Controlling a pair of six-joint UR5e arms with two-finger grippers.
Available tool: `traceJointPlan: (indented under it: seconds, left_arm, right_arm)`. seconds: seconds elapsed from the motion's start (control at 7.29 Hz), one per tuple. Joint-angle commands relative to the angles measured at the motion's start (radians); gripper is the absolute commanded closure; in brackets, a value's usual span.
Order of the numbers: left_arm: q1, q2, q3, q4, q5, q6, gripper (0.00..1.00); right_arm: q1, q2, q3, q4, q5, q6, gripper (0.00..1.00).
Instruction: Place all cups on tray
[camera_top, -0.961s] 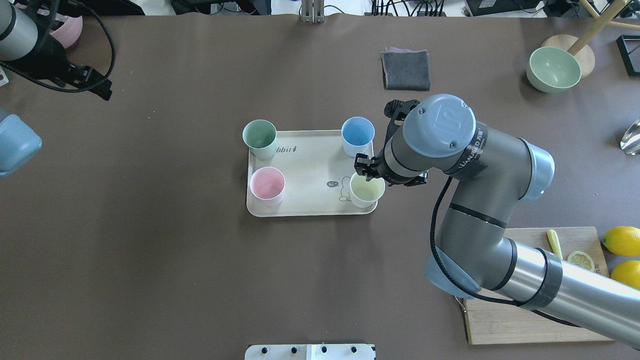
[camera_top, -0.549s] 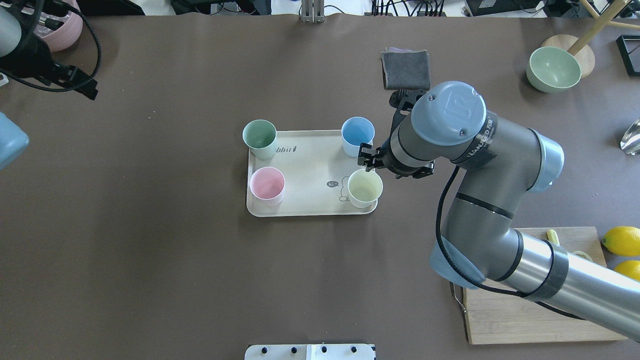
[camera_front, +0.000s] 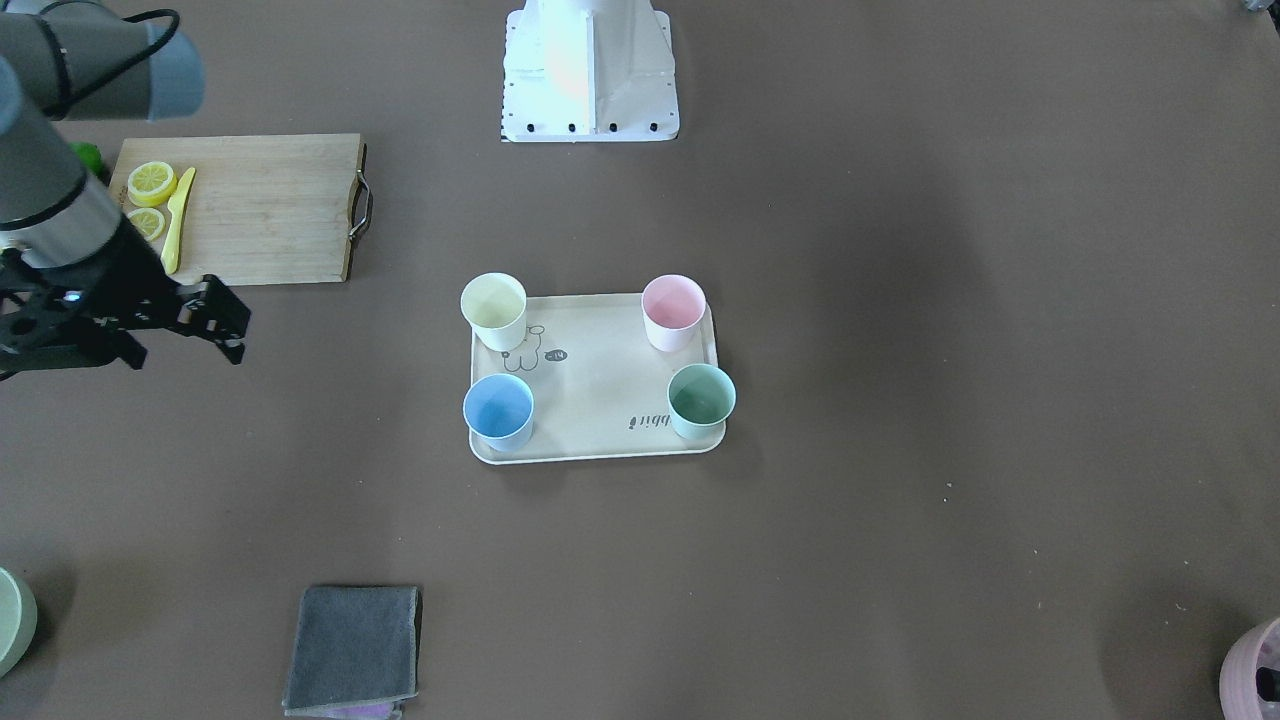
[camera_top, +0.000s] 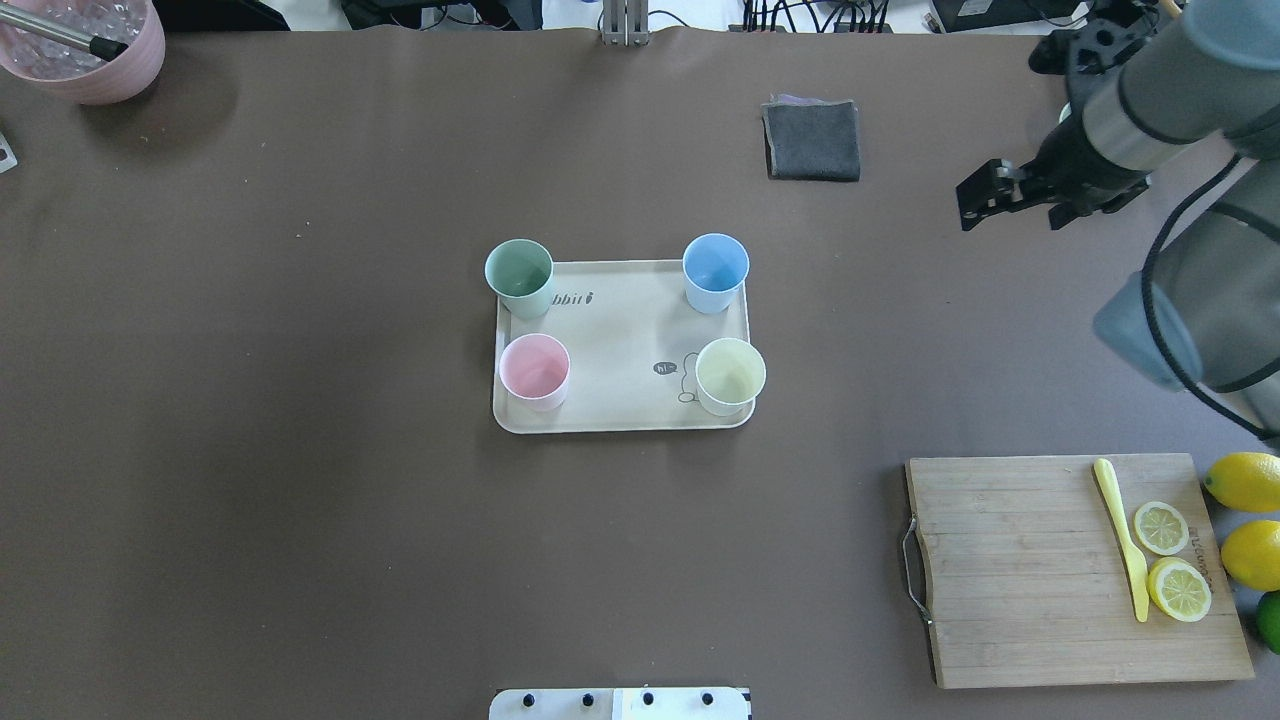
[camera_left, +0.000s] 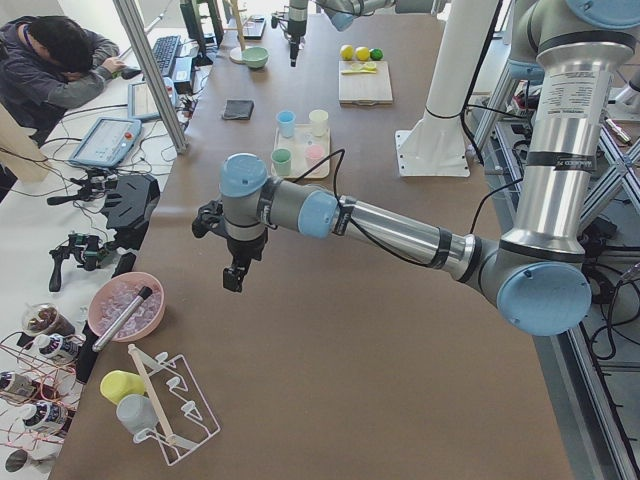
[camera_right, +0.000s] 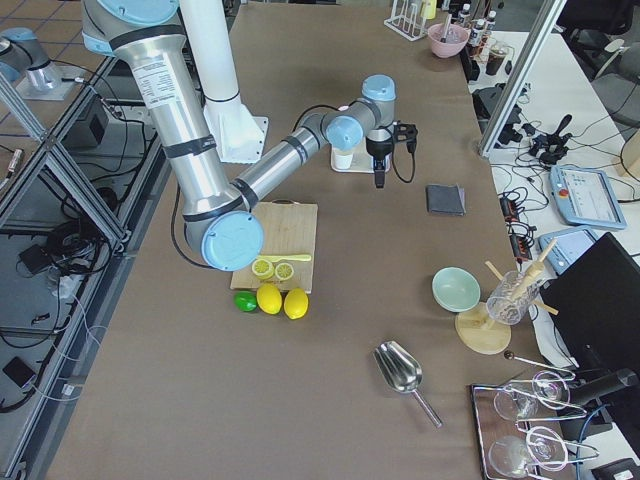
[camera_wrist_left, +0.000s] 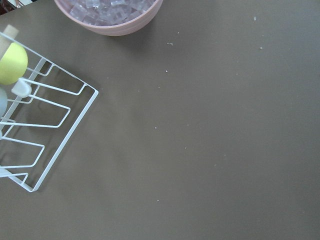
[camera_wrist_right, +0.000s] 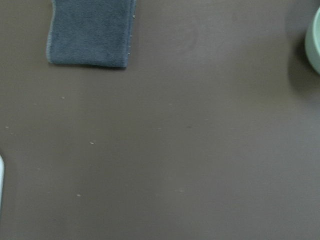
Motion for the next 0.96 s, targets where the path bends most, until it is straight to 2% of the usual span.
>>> traceJointPlan:
  seconds: [0.0, 0.14, 0.27, 0.41, 0.55, 0.69, 0.82]
  left_arm:
    - [-0.039, 0.08, 0.04, 0.003, -0.015, 0.039, 0.02]
    - [-0.038, 0.153, 0.034, -0.034, -0.023, 0.036, 0.02]
    - [-0.036, 0.157, 0.037, -0.018, -0.034, -0.01, 0.02]
    - [-0.032, 0.157, 0.034, 0.04, -0.031, -0.036, 0.02]
    - [-0.025, 0.137, -0.002, 0.147, -0.029, -0.032, 0.02]
    - [-0.024, 0.129, -0.028, 0.173, -0.031, -0.029, 0.02]
    - [-0.025, 0.126, -0.041, 0.174, -0.037, -0.035, 0.02]
  right_arm:
    - [0.218, -0.093, -0.013, -0.117, 0.115, -0.424, 0.0]
    - [0.281, -0.16, -0.013, -0.168, 0.108, -0.571, 0.0]
    - [0.321, -0.277, -0.019, -0.161, 0.099, -0.65, 0.0]
    - [0.379, -0.324, -0.025, -0.167, 0.077, -0.727, 0.0]
    - [0.445, -0.335, -0.084, -0.167, 0.071, -0.843, 0.0]
    - [0.493, -0.326, -0.191, -0.158, 0.08, -0.929, 0.0]
    - [0.516, -0.329, -0.229, -0.14, 0.074, -0.949, 0.0]
